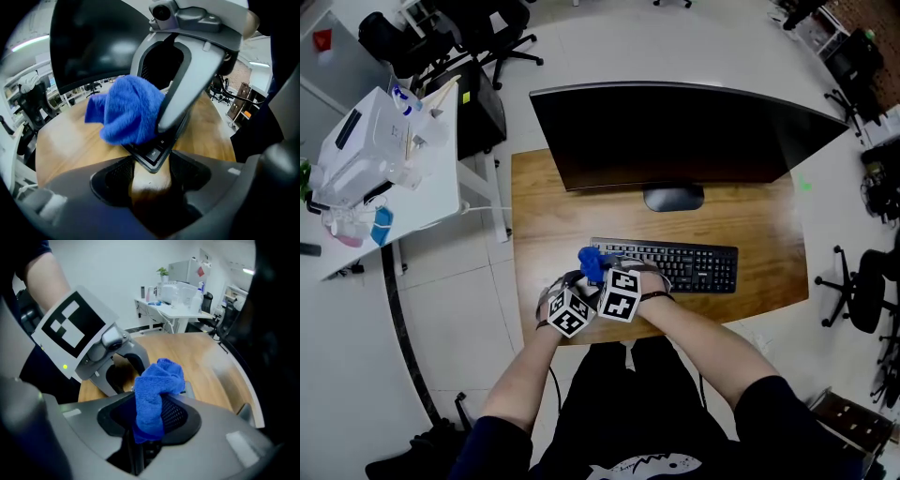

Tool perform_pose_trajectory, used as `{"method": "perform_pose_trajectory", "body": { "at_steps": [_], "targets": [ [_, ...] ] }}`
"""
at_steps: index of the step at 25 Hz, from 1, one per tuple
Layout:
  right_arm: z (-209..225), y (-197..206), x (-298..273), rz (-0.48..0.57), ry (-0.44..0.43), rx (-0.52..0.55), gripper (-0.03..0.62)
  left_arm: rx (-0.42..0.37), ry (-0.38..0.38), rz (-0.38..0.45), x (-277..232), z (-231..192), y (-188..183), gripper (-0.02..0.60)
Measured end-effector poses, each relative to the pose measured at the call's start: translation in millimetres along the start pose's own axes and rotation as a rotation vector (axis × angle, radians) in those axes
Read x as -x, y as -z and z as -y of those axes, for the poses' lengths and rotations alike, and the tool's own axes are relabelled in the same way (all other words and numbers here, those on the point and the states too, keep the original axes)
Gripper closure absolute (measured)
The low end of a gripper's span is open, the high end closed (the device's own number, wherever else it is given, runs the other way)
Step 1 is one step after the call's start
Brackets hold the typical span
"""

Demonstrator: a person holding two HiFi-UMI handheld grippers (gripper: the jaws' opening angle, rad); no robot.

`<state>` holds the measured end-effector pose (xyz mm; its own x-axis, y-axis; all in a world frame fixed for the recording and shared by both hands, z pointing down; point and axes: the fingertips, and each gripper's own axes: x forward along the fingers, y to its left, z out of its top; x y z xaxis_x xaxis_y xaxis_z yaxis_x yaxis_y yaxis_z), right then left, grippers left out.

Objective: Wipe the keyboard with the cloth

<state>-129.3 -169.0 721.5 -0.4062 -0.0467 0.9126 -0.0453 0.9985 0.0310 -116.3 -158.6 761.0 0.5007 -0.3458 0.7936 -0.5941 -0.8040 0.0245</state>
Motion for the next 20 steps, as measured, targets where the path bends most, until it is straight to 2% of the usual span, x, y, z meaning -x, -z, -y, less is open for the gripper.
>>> {"method": "perform_pose_trajectory", "body": {
  "at_steps": [6, 11, 16, 20],
  "targets": [
    [-30, 18, -16, -0.032, -0.058, 0.087, 0.451, -0.009, 0.006, 0.007, 0, 1, -2, 0.333],
    [-35, 60, -5, -0.093, -0.039, 0.168, 0.451, -0.005, 0.005, 0.010, 0, -2, 3, 0.333],
    [-32, 113, 17, -0.130, 0.003, 0.086, 0.453, -0.007, 0.008, 0.013, 1, -1, 3, 0.334],
    [-27, 159, 37, -0.164, 0.035, -0.039, 0.453, -0.010, 0.007, 0.018, 1, -2, 2, 0.335]
  ]
}}
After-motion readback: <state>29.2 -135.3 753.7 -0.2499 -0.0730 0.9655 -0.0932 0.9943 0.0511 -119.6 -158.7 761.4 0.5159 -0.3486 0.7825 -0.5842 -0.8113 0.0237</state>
